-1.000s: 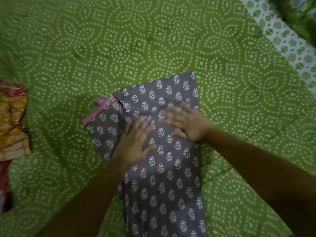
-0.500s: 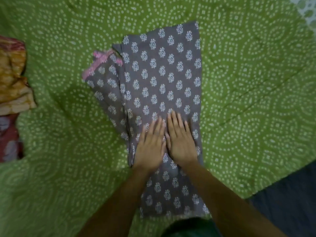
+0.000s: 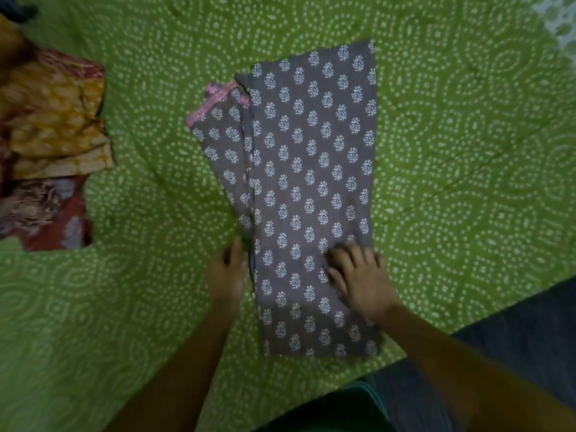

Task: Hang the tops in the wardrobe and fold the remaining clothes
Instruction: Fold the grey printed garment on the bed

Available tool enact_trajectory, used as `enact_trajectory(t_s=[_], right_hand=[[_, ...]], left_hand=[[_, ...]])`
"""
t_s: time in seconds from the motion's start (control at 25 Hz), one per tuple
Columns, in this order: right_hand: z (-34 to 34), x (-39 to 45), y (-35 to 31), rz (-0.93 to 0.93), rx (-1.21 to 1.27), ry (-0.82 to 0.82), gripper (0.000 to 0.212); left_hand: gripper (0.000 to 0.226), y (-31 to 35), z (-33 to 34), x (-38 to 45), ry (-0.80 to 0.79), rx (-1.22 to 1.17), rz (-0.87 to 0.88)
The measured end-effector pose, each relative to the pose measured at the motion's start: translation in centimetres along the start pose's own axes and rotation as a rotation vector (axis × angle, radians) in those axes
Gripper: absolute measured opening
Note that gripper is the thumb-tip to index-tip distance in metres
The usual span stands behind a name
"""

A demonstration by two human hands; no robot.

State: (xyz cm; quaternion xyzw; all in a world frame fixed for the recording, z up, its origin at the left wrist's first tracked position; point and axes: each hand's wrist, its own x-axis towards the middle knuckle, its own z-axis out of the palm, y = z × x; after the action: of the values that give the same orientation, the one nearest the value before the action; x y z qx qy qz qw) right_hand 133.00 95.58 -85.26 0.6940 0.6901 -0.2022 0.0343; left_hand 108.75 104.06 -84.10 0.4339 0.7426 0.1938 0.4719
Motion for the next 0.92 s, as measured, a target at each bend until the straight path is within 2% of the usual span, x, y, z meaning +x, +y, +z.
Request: enact_trajectory(t_s=[0.08,0.16,0.2,0.28,0.4,0.48,0.56,0.64,0.76,0.84,0.92], right_hand=[[-2.0,4.7,-0.3,0.129,0.152,-0.055,0.038],[-3.0,8.2,-0.4,0.227,0.216,-0.129,0.038],[-3.3,9.4,-0.5,0.268,0.202,-0.181,0.04],[-3.2,10.8,-0.6,0.316,0.181,-0.251,0.041],[-2.5,10.4,-1.2,0.357,0.126,-0.236,0.037],[-2.5,9.8,-2.3,0.417,0.154,-0.145,0.034],[-3.0,9.8,-4.7,0.425,0.249,-0.006,0.031],[-3.4,10.5,-8.2,0.294,0.269,0.112,0.026],[-3.3,12.1,-14.7,0.095,0.223,0.14,0.033],[-2.7,12.9,-18.2,0.027,0.112,0.1,0.051],[-2.1,13.5,-20.5,-0.024,-0.006,0.083,0.065]], left_hand=[[0.052,4.1,1.2,7.0,-0.113,-0.375,-0.362],[0.085,6.6,2.4,13.3,-0.264,-0.438,-0.441],[0.094,7.3,2.8,15.7,-0.265,-0.437,-0.438],[0.082,9.1,2.1,18.3,-0.227,-0.488,-0.416],[0.053,10.0,-1.6,18.7,-0.054,-0.699,-0.337],[0.038,7.5,-4.7,19.1,0.017,-0.823,-0.261],[0.037,5.9,-8.3,19.2,0.127,-0.734,-0.288],[0.043,5.0,-11.0,19.1,0.195,-0.66,-0.378],[0.038,4.3,-13.4,19.1,0.202,-0.77,-0.386],[0.03,3.9,-14.1,18.0,0.204,-0.853,-0.287],[0.011,2.4,-15.5,16.4,0.308,-0.671,-0.138]])
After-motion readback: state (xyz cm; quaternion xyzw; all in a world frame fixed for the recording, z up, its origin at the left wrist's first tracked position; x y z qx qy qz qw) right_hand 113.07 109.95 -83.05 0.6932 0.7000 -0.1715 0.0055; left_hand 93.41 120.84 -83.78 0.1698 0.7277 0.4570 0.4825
